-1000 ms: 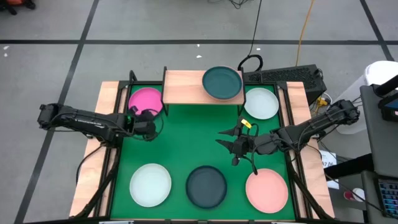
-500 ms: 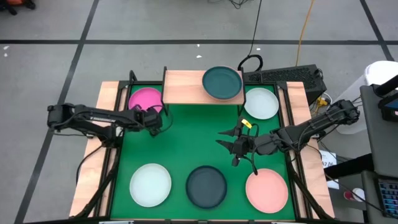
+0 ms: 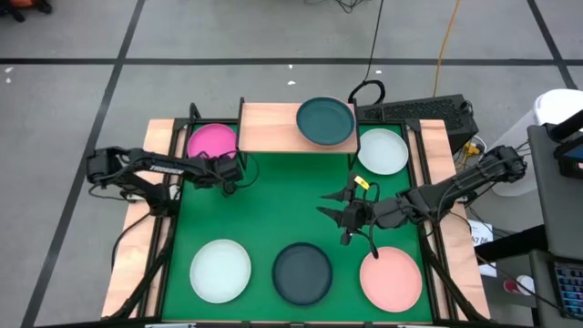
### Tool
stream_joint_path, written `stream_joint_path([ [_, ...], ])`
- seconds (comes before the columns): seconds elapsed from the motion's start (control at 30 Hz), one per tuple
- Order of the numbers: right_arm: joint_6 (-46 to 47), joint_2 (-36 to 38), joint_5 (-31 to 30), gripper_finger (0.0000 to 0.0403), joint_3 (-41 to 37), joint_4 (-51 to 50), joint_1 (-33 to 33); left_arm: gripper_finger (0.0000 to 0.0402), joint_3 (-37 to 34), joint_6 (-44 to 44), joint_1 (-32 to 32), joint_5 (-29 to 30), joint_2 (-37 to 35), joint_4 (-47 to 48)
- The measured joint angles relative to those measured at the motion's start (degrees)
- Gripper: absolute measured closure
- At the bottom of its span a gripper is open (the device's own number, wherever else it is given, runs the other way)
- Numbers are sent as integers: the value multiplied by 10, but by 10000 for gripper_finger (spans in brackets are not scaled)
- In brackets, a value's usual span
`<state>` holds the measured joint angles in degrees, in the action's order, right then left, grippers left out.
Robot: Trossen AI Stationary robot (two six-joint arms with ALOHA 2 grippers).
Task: Place and stack plates onto a shelf
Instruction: Stack the pink plate on the dark green plate on the shelf
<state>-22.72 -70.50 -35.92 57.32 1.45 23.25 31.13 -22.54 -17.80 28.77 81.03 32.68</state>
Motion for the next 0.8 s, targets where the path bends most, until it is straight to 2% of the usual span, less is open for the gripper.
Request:
stream_joint_path([
  [0.17,1,0,0,270,0,0,1,387,-2,2,9,0,0,3],
  [0.23,1,0,0,270,0,0,1,395,-2,-1,15,0,0,5],
  [0.43,4,0,0,271,0,0,1,398,20,-46,66,-3,-12,72],
  [0.63,4,0,0,271,0,1,1,399,57,-91,136,8,-60,129],
  [0.73,6,0,0,271,0,2,1,394,59,-86,138,43,-75,133],
  [0.8,10,0,0,270,0,3,1,380,59,-80,124,45,-77,133],
])
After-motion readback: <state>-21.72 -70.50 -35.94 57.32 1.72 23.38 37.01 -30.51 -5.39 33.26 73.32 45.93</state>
